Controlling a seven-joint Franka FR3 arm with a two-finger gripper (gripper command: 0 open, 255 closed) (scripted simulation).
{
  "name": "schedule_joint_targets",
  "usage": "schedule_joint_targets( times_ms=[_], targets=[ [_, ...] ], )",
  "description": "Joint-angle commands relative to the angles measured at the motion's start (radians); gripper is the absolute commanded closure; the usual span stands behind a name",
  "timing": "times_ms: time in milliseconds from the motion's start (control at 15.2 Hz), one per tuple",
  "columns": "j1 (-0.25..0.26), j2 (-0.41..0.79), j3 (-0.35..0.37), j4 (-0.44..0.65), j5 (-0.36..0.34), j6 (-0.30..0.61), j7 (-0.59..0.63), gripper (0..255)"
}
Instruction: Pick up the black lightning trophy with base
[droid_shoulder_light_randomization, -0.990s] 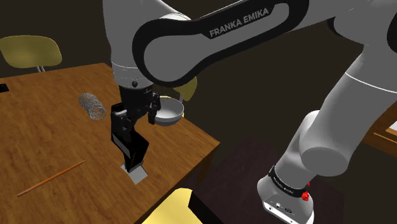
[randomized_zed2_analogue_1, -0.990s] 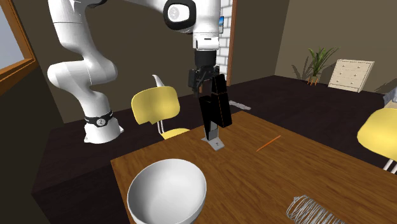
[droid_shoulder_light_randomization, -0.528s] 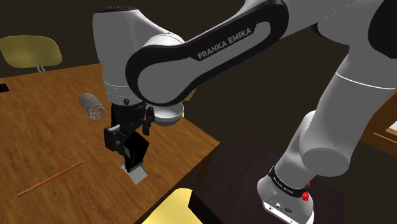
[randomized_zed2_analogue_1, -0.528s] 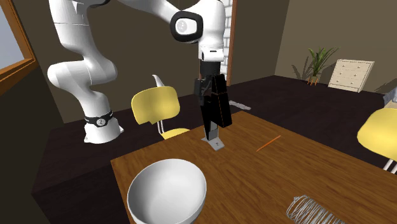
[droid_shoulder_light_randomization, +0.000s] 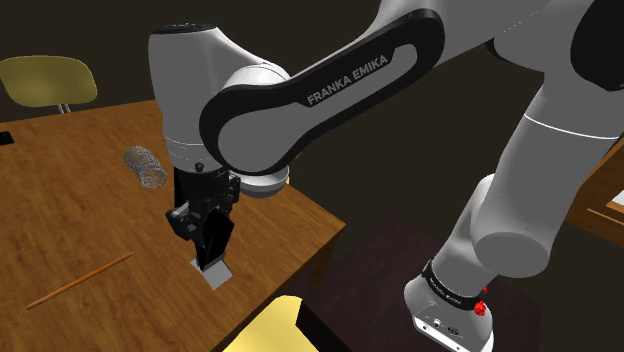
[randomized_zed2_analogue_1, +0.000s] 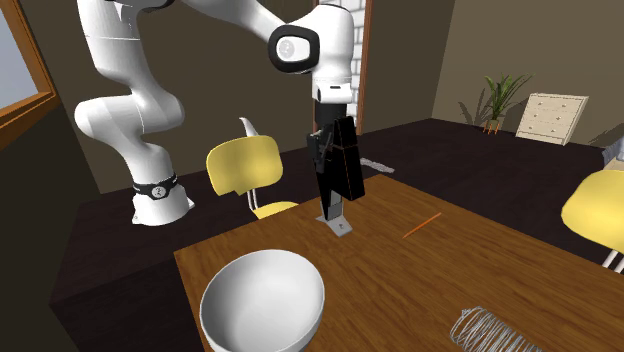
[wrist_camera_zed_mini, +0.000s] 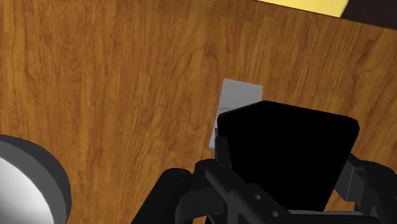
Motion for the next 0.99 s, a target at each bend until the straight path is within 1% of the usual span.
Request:
schedule_joint_targets(
  times_ms=[0,264,924],
  targets=[
    [0.0,0.002,0.0,-0.001,0.0,0.0,0.0,255],
    [0.001,0.001,0.001,-0.003,0.0,0.002,0.001,255],
    [-0.006,-0.059,0.002,0.073,0.042,-0.125,-0.028,255]
  ],
)
